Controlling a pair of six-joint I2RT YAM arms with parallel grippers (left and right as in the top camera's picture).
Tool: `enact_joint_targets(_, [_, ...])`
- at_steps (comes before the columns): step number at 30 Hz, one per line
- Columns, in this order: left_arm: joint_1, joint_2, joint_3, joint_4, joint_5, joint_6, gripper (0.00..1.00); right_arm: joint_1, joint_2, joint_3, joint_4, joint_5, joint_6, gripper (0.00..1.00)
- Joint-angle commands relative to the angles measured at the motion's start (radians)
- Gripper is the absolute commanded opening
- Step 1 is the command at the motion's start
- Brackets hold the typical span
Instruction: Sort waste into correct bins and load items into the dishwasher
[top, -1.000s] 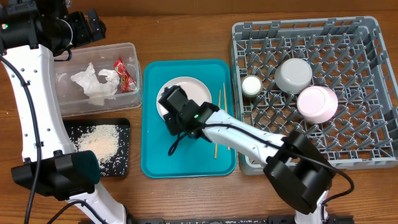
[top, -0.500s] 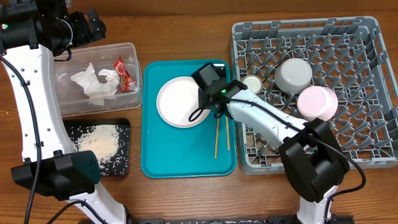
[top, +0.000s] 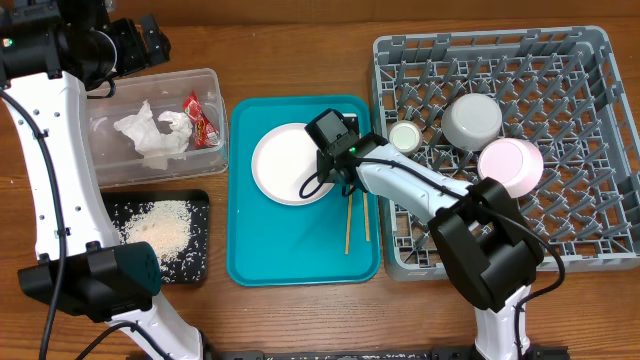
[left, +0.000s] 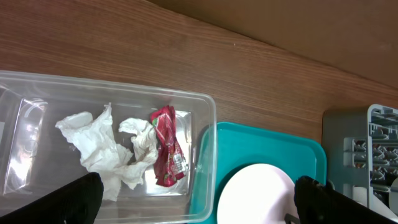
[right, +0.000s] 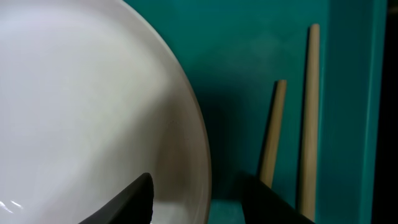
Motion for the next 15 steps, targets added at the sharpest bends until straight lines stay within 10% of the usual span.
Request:
enact_joint_targets(1, [-0.004,-0.006,0.009,0.001,-0.005,-0.009,1.00,0.004,0.006,-0.002,0.014,-0.047,-0.013,0.49])
enact_joint_targets(15, [-0.004,-0.006,0.009,0.001,-0.005,-0.009,1.00,0.030,0.005,-0.002,0.060,-0.306,-0.240,0.50])
